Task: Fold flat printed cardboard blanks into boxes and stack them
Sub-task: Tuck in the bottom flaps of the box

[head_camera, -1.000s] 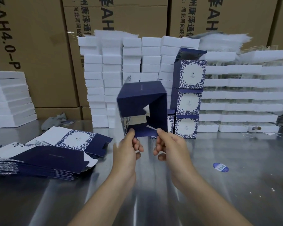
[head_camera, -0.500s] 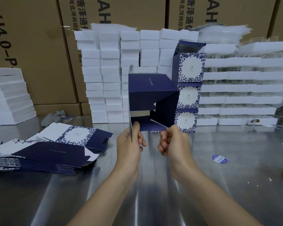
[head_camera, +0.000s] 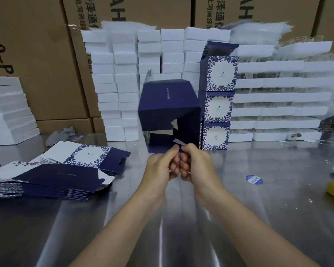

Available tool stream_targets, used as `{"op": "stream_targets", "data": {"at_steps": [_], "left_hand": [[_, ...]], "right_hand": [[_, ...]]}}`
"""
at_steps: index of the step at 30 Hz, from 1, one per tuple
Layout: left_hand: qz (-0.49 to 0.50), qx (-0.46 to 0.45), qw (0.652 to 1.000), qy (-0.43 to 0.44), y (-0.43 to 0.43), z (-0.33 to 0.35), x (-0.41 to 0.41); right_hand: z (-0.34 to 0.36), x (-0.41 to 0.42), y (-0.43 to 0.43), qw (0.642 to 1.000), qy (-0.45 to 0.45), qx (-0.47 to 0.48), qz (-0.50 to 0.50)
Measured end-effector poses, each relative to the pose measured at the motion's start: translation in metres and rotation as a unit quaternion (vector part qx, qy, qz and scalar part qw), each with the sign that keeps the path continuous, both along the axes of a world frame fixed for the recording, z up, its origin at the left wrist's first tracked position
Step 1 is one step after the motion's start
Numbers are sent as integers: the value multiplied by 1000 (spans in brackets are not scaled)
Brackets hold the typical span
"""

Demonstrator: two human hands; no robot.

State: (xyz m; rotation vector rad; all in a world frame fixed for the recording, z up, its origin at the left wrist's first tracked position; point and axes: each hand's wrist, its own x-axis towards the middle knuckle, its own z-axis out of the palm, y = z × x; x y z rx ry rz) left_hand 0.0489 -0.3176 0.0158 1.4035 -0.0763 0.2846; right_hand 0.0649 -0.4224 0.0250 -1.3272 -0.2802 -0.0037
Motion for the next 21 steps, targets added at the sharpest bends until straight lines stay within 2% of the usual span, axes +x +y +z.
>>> {"op": "stream_targets", "data": {"at_steps": [3,7,11,17,21], "left_hand": [[16,15,1000,19,0,2,-1],[90,-63,993,49,10,6,3],[118,-68,989,60,16,7,2],[92,-53,992,76,19,5,4],[67,-21,994,88,17,-1,9]], "right_hand": [[0,2,4,1000,15,12,-6],[-2,7,3,998,43,36,-24],[-2,7,0,999,44,9,-11],[-2,7,-2,999,36,18,-13],[-5,9,-5,998,19,-23,-49]]}}
